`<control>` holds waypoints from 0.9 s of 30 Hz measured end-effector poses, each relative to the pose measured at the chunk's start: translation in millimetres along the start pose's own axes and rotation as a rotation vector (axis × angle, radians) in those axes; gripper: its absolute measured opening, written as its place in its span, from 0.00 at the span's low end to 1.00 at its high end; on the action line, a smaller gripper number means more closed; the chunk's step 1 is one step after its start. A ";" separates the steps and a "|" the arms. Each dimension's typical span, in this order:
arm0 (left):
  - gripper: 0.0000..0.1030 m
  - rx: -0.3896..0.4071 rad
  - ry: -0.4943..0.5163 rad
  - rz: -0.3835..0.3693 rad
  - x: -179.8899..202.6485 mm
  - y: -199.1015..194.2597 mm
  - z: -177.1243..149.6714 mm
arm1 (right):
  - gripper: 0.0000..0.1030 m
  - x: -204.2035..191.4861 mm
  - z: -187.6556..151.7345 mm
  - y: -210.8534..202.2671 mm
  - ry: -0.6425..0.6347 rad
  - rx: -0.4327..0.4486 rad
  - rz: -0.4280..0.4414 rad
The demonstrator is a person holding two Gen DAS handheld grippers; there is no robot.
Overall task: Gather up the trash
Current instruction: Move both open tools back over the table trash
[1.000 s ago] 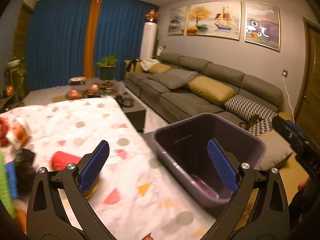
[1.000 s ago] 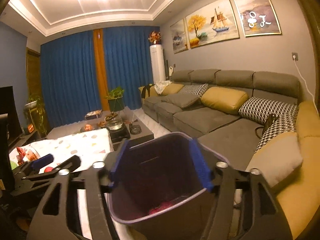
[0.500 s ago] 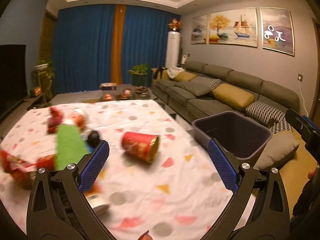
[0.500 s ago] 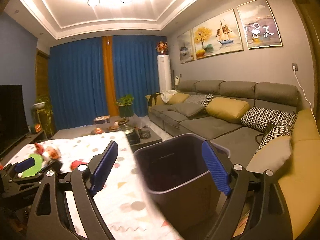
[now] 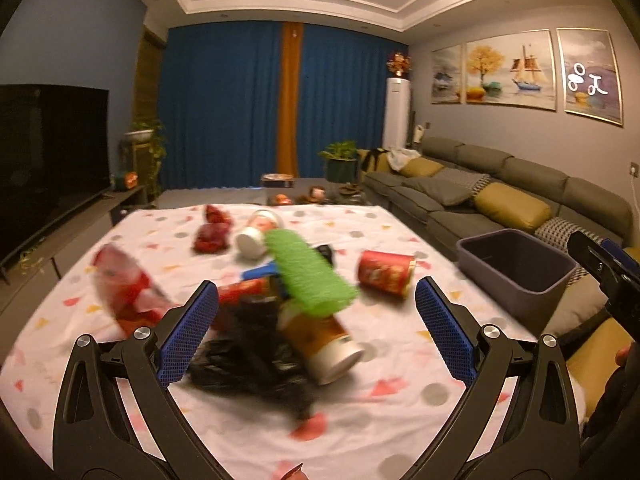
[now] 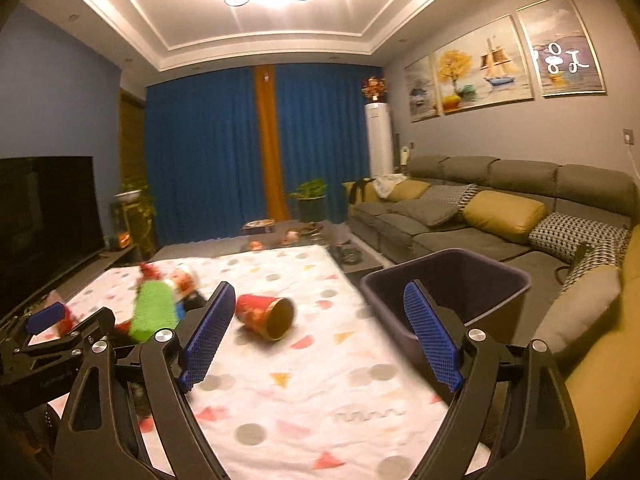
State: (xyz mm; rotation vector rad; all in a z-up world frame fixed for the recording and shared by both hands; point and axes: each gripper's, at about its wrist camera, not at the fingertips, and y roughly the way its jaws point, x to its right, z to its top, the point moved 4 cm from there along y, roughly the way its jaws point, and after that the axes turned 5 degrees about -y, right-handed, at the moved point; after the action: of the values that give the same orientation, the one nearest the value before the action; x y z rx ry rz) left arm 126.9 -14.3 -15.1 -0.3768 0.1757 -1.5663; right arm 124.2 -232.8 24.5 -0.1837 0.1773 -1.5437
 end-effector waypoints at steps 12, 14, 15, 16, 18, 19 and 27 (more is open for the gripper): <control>0.94 0.039 -0.046 0.126 -65.9 -21.4 -0.6 | 0.81 -67.7 -10.0 19.3 -0.047 -0.042 0.119; 0.94 0.038 -0.055 0.152 -82.4 -21.2 -1.7 | 0.81 -79.1 -11.7 24.8 -0.058 -0.051 0.137; 0.94 0.036 -0.060 0.165 -88.2 -20.9 -1.9 | 0.81 -83.1 -12.2 25.6 -0.060 -0.052 0.144; 0.94 0.032 -0.074 0.180 -99.1 -20.8 -2.5 | 0.81 -89.7 -13.4 29.0 -0.065 -0.057 0.156; 0.94 0.031 -0.097 0.199 -115.2 -20.9 -1.7 | 0.81 -100.1 -15.1 33.8 -0.072 -0.066 0.173; 0.94 0.033 -0.104 0.205 -121.3 -20.1 -0.1 | 0.81 -104.8 -16.1 35.0 -0.076 -0.070 0.181; 0.94 0.006 -0.164 0.196 -154.3 4.2 6.3 | 0.81 -135.8 -23.3 57.2 -0.104 -0.104 0.221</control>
State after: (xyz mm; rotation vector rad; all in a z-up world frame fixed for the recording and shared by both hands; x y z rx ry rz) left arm 131.9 139.4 -30.4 -0.4674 0.0780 -1.3359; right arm 171.9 -96.0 -11.4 -0.3158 0.1890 -1.3027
